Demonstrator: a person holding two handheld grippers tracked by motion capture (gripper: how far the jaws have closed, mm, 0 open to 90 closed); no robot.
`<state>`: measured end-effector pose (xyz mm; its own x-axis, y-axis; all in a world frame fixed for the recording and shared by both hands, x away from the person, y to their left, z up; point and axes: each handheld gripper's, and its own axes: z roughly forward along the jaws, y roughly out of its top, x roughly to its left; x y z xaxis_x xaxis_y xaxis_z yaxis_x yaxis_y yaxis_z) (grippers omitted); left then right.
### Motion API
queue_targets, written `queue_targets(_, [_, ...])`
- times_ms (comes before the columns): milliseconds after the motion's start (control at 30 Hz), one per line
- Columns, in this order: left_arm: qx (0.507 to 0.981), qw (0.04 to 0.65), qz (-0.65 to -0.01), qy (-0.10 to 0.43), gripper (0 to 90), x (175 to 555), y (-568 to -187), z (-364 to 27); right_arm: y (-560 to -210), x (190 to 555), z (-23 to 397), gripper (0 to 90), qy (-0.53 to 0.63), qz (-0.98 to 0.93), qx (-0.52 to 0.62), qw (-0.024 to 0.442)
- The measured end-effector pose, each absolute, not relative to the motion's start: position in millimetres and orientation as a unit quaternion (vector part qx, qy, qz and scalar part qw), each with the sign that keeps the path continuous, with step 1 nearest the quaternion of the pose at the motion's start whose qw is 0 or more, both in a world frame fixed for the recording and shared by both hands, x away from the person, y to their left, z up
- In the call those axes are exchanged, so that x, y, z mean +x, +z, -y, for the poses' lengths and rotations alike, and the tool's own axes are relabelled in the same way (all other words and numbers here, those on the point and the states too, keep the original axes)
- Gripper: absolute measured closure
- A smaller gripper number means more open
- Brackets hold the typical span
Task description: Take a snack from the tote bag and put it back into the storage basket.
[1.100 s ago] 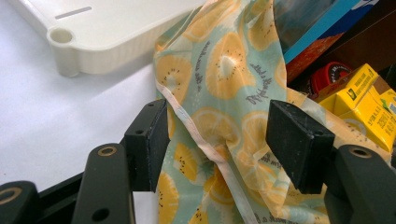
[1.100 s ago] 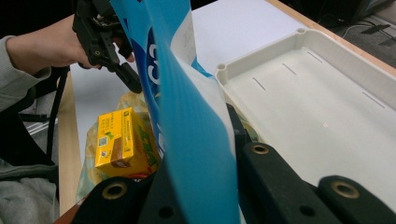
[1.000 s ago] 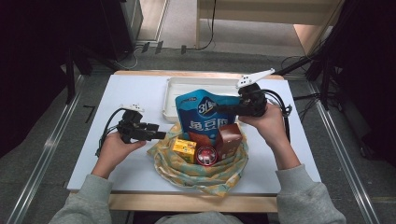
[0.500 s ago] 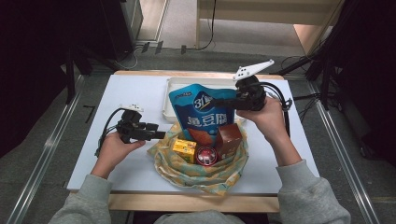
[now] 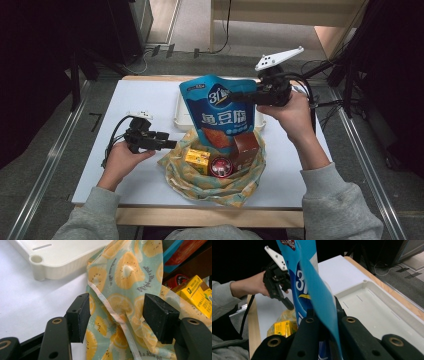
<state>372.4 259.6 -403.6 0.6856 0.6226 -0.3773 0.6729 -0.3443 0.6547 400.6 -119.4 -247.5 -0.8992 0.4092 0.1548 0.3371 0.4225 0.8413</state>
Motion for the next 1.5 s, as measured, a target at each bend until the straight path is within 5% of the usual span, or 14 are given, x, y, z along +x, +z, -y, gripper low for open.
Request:
queue_targets(867, [0.818, 0.417, -0.395, -0.028, 39.5, 372.4, -403.5, -259.9, -197.0, 413.2, 137.3, 89.7, 0.516, -0.818, 0.243, 0.070])
queue_targets(1500, [0.823, 0.412, -0.390, -0.028, 39.5, 372.2, -404.5, -257.4, -202.1, 436.9, 171.1, 89.6, 0.508, -0.802, 0.295, 0.107])
